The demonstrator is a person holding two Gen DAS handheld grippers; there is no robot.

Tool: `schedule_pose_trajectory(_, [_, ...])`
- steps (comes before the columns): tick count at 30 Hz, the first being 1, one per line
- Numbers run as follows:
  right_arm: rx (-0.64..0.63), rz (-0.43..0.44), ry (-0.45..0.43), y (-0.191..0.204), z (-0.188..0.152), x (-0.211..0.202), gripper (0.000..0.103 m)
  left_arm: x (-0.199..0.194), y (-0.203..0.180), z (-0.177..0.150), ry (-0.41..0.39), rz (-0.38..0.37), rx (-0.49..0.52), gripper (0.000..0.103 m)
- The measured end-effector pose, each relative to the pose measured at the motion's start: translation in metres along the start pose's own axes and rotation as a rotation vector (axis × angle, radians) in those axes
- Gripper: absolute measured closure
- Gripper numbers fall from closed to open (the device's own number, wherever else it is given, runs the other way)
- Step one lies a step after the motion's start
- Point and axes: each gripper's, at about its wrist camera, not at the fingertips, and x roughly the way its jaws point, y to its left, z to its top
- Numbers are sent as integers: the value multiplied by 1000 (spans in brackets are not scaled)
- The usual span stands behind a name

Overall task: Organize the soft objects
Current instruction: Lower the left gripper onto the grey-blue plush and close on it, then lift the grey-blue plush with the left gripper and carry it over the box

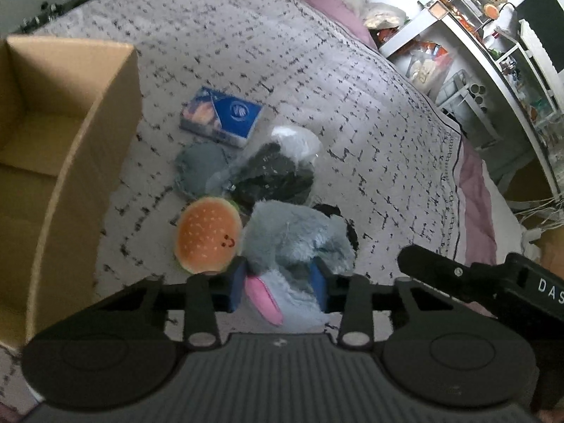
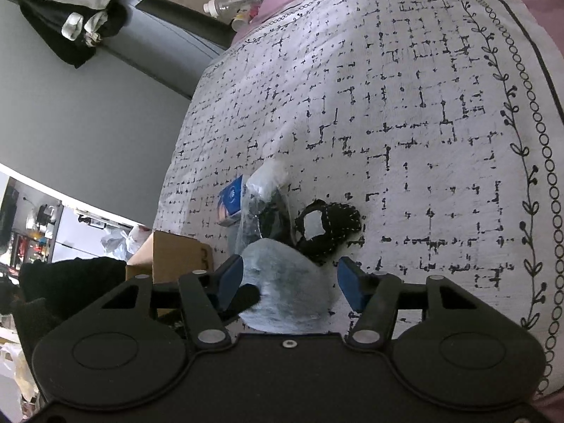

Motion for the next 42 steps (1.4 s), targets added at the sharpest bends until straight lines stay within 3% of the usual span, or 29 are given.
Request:
schedule_pose_trajectory(2, [1, -11, 4, 0, 0, 4, 44, 1, 0, -1, -7, 5, 7, 81])
schedule_pose_trajectory(5, [11, -8, 9, -1, 1, 8, 44, 2, 1, -1, 6, -19, -7, 85])
schedule_pose_trajectory(10, [22, -19, 36, -2, 0, 19, 45, -1, -2, -4, -3, -45, -10, 86])
schedule_pose_trajectory(14, [21, -39, 73, -4, -2, 27, 65, -4, -3, -8, -2, -63, -33, 87])
schedule_pose_trajectory(19, [26, -48, 69, -6, -5, 21, 69, -10, -4, -11, 10, -80, -58, 89])
schedule_pose_trajectory(26, [-7, -43, 66, 0, -15, 10, 83, -25, -9, -19, -12, -65, -40, 89])
schedule_pose_trajectory(42, [-97, 24, -29, 52, -38, -36, 86, -98, -12, -27, -108, -67, -14, 89])
